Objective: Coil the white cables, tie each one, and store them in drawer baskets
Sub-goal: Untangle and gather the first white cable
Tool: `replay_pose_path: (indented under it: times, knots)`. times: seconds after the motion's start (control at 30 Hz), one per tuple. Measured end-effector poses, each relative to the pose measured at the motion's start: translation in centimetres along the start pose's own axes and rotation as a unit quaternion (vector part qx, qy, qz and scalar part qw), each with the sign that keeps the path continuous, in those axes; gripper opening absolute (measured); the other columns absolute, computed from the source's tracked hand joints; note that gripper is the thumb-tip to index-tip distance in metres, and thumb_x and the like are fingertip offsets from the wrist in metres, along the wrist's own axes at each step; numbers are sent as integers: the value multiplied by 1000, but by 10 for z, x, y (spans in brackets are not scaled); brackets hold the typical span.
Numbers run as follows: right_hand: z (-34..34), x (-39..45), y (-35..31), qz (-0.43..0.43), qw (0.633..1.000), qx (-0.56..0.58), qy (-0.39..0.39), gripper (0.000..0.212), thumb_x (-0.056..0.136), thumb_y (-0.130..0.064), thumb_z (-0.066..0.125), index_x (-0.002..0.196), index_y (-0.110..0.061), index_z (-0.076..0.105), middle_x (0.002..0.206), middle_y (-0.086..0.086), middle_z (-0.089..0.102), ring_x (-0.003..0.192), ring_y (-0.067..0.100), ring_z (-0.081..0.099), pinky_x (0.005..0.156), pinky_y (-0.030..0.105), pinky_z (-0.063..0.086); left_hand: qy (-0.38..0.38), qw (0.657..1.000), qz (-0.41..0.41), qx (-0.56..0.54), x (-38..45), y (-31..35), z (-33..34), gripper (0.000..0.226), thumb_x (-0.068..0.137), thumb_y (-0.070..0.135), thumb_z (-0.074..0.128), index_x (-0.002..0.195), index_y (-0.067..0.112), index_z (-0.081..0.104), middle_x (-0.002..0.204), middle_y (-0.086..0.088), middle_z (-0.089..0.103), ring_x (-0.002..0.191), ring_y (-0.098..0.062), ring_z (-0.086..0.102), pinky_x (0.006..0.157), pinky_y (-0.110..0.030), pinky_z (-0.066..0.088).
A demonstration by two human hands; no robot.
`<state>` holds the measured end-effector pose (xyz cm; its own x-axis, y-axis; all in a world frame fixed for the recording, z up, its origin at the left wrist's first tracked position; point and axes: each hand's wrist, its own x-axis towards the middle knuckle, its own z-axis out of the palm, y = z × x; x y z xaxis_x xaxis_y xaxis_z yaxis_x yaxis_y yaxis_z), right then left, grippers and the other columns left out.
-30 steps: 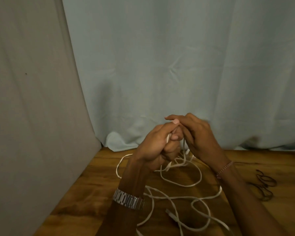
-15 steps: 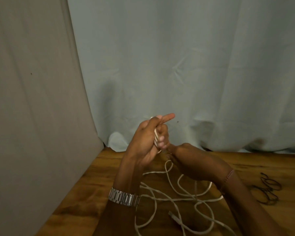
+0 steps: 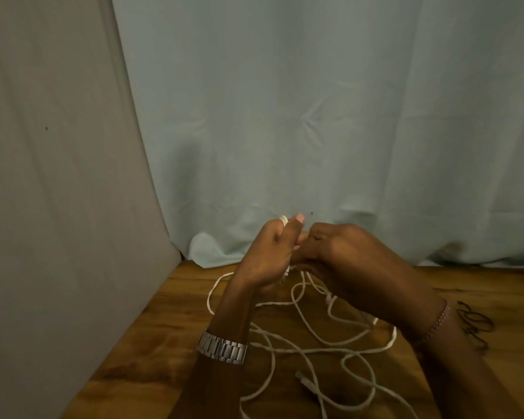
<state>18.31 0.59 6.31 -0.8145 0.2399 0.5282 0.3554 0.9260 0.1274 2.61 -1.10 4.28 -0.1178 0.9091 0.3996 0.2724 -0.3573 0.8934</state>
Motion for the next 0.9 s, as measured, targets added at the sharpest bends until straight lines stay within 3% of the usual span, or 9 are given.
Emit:
replay_pose_path:
  times: [0.07,0.1,0.2,0.33,0.43,0.57,0.67,0.8,0.9]
  knots:
    - [-3,-2,1,-7,999,6,46,23,82,-17,82,102,-25,75,93,-5,73,78,13,68,60,22,46,-23,999,26,23,0,-1,-5,69,102,51,43,77,-12,52,66,-22,54,67,-27,52,64,-45,43]
    - [-4,-3,2,1,997,27,67,27,84,-20,80,108,-26,68,89,-8,71,75,13,67,58,25,49,-31,999,27,36,1,-3,-7,69,104,50,40,77,-11,54,64,-27,55,64,-27,56,62,-46,47]
    - [-5,-6,10,29,993,70,87,38,90,-25,73,117,-31,46,87,-12,67,73,12,63,61,39,54,-66,996,30,60,-3,0,-7,66,109,41,29,71,-6,57,49,-7,55,41,-10,49,47,-28,40]
    - [-15,-13,17,15,998,2,69,22,93,-36,63,114,-29,59,86,-7,69,70,13,62,58,35,52,-110,993,15,47,-6,7,-1,68,109,43,23,60,5,51,42,1,46,34,-6,36,40,-20,28]
    - [-25,-18,26,32,998,-15,61,25,89,-45,58,103,-31,73,83,-10,73,68,10,63,57,33,53,-168,984,-53,-28,-2,8,3,86,100,64,6,77,-1,58,42,-5,38,31,-8,26,35,-21,22]
    - [-32,-22,33,14,977,-110,182,26,93,-42,59,98,-28,80,90,-7,77,77,19,68,77,36,46,-284,941,-92,-160,4,0,0,113,79,83,-9,90,-3,64,38,0,32,28,-4,22,31,-18,19]
    - [-33,-25,41,39,957,-102,269,20,96,-35,66,108,-25,79,95,1,77,81,24,69,75,43,51,-273,947,-95,-138,5,0,-4,99,82,80,1,80,1,60,37,3,31,29,-4,23,32,-17,21]
    - [-12,-22,54,58,955,-31,290,30,100,-28,57,125,-23,72,102,8,70,86,25,67,69,44,57,-227,969,-74,-68,-4,9,4,67,93,66,29,71,8,54,41,3,30,34,-7,23,38,-19,19]
    - [9,-17,66,61,952,51,295,33,104,-26,51,132,-22,67,102,6,65,84,21,66,67,41,58,-243,965,-54,-82,-8,13,5,57,103,52,37,68,12,57,42,4,31,35,-7,24,41,-24,17]
